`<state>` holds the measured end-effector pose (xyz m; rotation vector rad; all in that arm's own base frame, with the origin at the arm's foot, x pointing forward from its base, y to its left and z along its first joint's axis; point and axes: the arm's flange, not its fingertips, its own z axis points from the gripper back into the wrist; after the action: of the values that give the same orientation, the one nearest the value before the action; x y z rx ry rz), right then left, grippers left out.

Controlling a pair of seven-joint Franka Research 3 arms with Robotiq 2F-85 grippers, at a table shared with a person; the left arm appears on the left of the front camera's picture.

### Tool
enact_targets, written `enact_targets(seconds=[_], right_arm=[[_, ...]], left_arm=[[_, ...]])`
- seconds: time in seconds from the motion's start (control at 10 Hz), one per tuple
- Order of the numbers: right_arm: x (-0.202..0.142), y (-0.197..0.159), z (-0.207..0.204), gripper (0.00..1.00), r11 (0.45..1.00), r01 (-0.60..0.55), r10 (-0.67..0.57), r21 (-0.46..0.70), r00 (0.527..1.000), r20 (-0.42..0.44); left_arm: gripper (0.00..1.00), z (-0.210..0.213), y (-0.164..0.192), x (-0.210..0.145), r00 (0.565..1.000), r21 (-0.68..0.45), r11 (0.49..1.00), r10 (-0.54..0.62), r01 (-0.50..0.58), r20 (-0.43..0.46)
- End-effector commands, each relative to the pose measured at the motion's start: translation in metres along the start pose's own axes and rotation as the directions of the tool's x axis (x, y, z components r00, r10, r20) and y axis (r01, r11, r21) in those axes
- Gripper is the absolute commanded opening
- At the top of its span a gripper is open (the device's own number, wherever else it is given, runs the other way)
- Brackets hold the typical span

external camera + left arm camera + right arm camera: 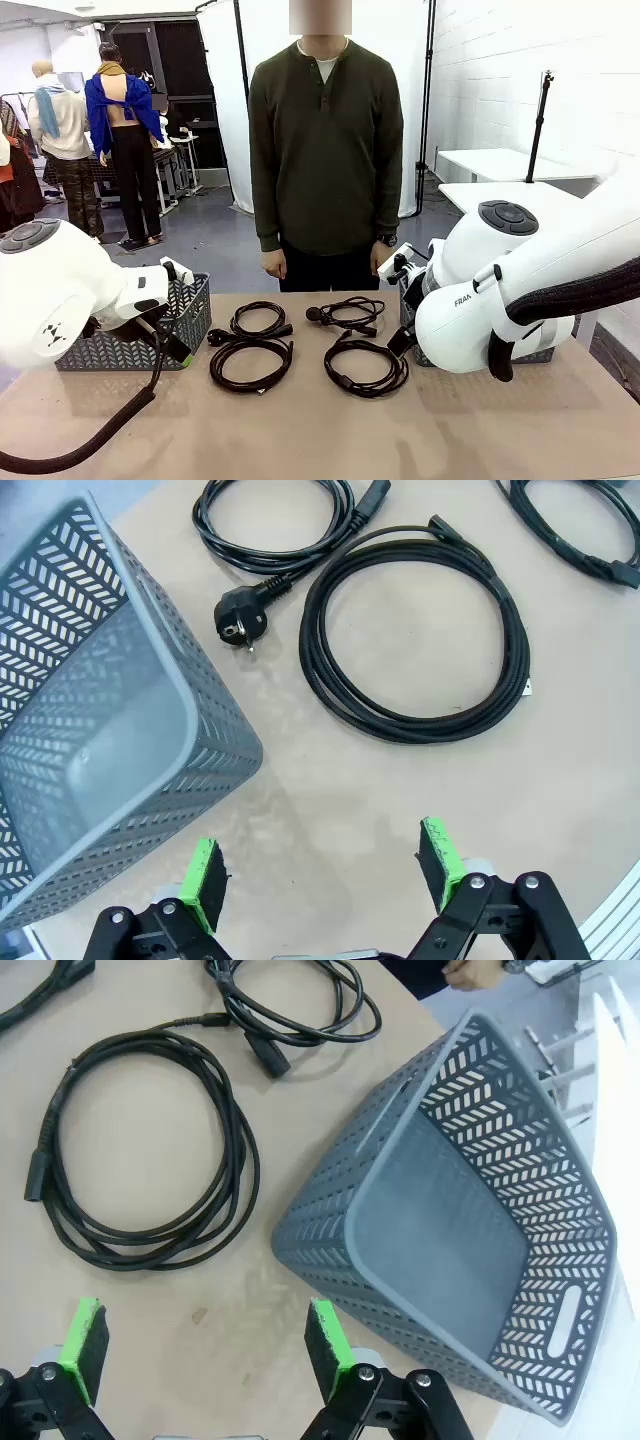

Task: Organize the cables according to human instructions.
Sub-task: Pick up a bundle of cables and place it in the basket indicated by the human.

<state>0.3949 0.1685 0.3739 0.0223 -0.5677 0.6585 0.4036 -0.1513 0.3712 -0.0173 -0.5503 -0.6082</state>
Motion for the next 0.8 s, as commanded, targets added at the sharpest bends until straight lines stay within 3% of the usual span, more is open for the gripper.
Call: enact_targets(seconds=[0.0, 0.7], right_arm=[[0.0, 0.0, 0.0, 1.0, 1.0, 0.0, 0.0, 0.0, 1.0, 0.0], [0.0, 0.0, 0.0, 1.0, 1.0, 0.0, 0.0, 0.0, 1.0, 0.0]], left_arm=[[1.0, 0.0, 0.0, 0.0, 1.0, 0.0, 1.0, 0.0, 0.0, 0.0], [1.0, 0.0, 0.0, 0.0, 1.0, 0.0, 1.0, 0.0, 0.0, 0.0]])
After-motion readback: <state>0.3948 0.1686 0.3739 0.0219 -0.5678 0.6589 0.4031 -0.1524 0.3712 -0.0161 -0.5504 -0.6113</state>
